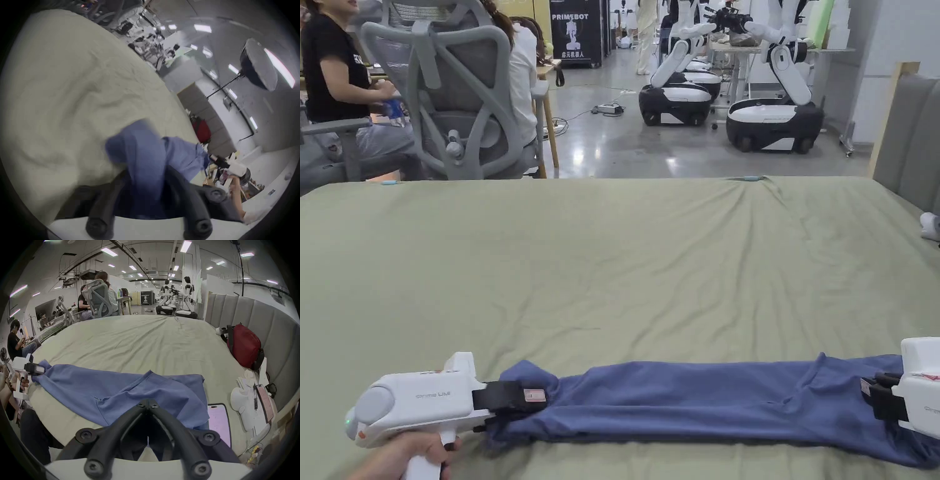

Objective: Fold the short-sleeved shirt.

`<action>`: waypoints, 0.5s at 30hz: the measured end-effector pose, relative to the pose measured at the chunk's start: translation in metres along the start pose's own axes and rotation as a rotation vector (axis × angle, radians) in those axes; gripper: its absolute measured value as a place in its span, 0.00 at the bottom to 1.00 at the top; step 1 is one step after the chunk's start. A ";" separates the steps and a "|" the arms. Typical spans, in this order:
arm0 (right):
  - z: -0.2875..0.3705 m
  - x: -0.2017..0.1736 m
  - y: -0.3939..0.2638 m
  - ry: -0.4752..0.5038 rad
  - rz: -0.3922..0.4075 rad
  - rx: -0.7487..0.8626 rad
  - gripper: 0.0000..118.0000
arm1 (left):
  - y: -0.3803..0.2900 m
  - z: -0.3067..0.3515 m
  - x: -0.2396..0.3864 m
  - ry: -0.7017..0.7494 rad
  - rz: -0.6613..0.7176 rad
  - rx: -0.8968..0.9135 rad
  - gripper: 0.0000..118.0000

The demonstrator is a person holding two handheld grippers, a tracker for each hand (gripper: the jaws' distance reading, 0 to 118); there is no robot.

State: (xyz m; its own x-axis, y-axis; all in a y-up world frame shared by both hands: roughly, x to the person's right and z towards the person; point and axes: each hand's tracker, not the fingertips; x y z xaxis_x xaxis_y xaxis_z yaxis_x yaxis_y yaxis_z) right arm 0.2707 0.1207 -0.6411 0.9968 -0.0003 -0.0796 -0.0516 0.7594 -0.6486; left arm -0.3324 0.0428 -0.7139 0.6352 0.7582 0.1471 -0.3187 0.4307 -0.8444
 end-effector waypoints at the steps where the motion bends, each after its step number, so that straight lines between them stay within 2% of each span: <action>1: 0.001 -0.003 0.000 -0.007 0.006 -0.009 0.00 | -0.003 -0.004 0.002 0.045 -0.024 -0.002 0.08; 2: 0.001 -0.004 -0.001 -0.012 0.010 -0.014 0.00 | -0.003 -0.002 0.001 0.019 -0.024 0.011 0.08; 3: 0.001 -0.004 -0.001 -0.013 0.012 -0.017 0.00 | -0.001 0.002 -0.003 0.032 -0.096 0.052 0.08; 8: 0.006 -0.014 0.005 0.002 0.008 -0.017 0.00 | 0.002 0.031 -0.008 0.039 -0.057 0.109 0.07; 10: 0.004 -0.013 0.006 -0.005 0.017 -0.008 0.00 | 0.004 0.052 -0.013 0.118 -0.079 0.157 0.07; 14: 0.006 -0.019 0.011 0.009 0.016 0.011 0.00 | 0.012 0.100 -0.042 0.296 0.001 0.246 0.07; 15: 0.004 -0.021 0.012 0.014 0.016 0.012 0.00 | 0.010 0.109 -0.047 0.303 0.018 0.232 0.07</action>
State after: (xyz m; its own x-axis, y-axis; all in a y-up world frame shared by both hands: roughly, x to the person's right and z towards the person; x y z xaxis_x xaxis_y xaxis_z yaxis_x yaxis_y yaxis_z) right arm 0.2493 0.1327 -0.6439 0.9949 0.0028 -0.1005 -0.0666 0.7672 -0.6379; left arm -0.4422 0.0645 -0.6730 0.7960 0.6028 -0.0548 -0.4603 0.5440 -0.7016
